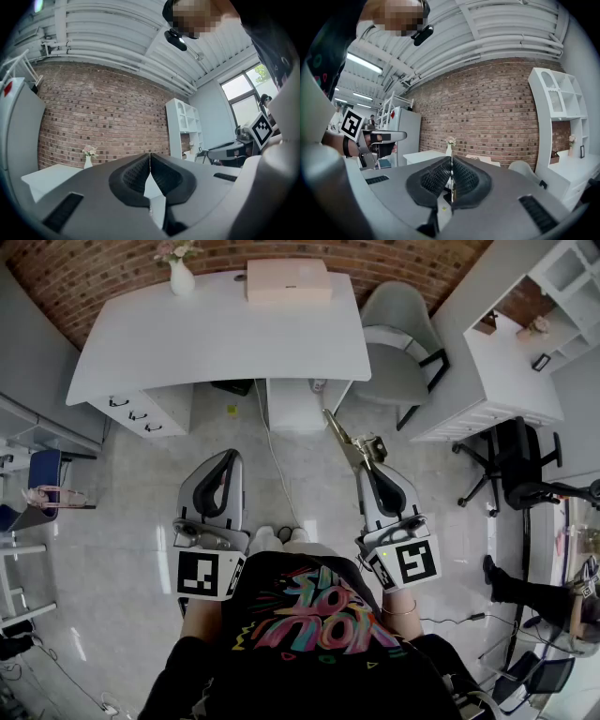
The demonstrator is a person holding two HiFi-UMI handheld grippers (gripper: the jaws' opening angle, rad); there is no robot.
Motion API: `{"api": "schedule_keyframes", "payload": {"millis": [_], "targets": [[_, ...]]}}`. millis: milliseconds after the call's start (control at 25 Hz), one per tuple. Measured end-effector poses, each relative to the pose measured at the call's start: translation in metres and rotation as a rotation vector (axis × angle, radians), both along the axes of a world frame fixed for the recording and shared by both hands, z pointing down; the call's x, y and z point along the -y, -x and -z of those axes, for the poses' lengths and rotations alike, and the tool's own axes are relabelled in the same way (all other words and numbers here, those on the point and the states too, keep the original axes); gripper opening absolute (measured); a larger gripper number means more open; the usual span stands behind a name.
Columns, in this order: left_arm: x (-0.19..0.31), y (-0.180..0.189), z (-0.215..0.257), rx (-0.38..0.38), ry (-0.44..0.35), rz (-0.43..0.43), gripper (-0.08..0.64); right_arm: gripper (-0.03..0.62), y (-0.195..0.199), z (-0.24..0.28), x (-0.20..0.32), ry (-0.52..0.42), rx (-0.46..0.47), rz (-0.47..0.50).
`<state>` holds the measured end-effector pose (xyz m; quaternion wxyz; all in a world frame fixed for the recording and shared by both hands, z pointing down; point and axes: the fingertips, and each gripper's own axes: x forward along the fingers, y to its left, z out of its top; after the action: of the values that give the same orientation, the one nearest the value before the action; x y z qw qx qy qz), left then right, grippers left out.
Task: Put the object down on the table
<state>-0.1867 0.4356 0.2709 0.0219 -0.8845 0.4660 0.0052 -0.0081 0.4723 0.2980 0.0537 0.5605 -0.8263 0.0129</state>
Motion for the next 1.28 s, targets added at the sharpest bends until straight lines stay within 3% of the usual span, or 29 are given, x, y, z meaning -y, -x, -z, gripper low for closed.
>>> {"api": "schedule_keyframes", "payload": {"millis": [320,840,1040,1280], "targets": [[-0.007,-0.017,0.003,0.015,-0.01,0.022,0.025,0.028,-0.019,0.005,-0.005,0.006,0.042,0.007],[-0.027,-0.036,-0.012,0.023,-0.002,0.096,0.025,0.028,-0.03,-0.013,-0.009,0.009,0.062,0.108],[-0.003,-0.039,-0.018,0.021,0.015,0.117,0.025,0.028,-0.034,-0.018,0.019,0.02,0.069,0.125],[0.06,-0.037,-0.023,0.013,0.019,0.106,0.025,0.028,-0.029,-0.025,0.079,0.036,0.068,0.12]]}}
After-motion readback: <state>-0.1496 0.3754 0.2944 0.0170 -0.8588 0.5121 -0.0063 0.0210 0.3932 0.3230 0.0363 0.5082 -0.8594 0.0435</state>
